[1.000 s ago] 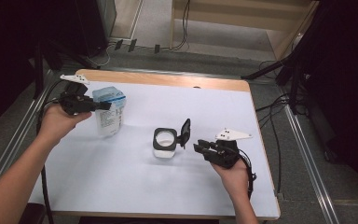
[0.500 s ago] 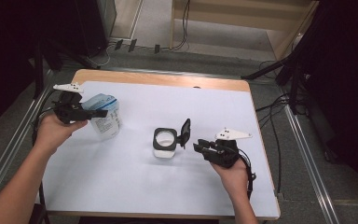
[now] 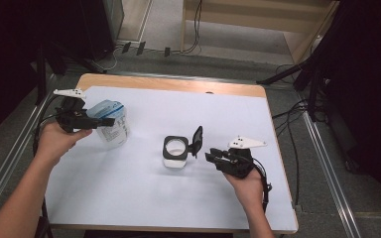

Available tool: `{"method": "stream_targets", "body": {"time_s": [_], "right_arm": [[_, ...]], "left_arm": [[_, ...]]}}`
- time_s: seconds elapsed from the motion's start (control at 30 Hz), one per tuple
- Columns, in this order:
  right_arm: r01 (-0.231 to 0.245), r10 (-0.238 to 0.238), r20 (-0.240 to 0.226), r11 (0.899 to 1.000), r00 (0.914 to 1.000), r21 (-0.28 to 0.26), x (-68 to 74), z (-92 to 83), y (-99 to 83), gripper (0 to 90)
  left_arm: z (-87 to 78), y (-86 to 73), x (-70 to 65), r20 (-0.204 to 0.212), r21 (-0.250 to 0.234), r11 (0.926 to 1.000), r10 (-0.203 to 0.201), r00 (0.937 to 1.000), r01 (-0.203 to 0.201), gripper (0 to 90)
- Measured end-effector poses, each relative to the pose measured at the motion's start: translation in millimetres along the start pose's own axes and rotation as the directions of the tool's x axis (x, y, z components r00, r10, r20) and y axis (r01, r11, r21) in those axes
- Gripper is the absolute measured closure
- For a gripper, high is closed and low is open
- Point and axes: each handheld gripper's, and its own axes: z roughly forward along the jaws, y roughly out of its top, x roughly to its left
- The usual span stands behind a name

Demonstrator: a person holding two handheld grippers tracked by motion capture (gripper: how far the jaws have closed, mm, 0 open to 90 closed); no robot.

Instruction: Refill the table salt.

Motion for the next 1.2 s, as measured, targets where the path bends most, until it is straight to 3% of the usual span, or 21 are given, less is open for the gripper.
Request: {"method": "stream_targets", "body": {"time_s": [0.2,0.27,0.4,0.57,0.93,1.2], "right_arm": [[-0.004,0.004,0.000,1.000,1.0000,0.004,0.3,0.5,0.5,70.6],[-0.006,0.006,-0.002,1.000,1.0000,0.002,-0.2,0.2,0.6,70.6],[-0.012,0.012,0.001,1.000,0.9999,-0.002,-2.1,-1.5,1.0,70.6],[-0.017,0.017,0.003,1.000,0.9999,-0.007,-3.5,-2.3,3.3,70.6],[-0.003,0.003,-0.003,1.000,1.0000,-0.023,-7.2,0.7,12.8,70.9],[0.002,-0.002,-0.005,0.999,1.0000,-0.037,-7.4,1.3,18.1,73.4]], "left_arm": [[-2.9,-0.1,-1.7,-0.007,0.002,0.9999,0.010,0.9999,-0.010,51.6],[-5.9,-0.9,-2.6,-0.027,0.005,0.9998,0.018,0.9995,-0.018,49.3],[-13.2,-6.3,-3.3,-0.012,0.006,1.0000,0.000,0.9999,0.000,45.9],[-20.1,-19.0,-6.8,-0.028,0.020,0.9998,0.008,0.9996,-0.007,44.2],[-28.7,-52.0,-9.4,-0.038,0.018,0.9994,-0.029,0.9988,0.030,41.8],[-27.9,-70.0,-17.3,-0.047,0.008,0.9998,-0.017,0.9988,0.017,41.0]]}}
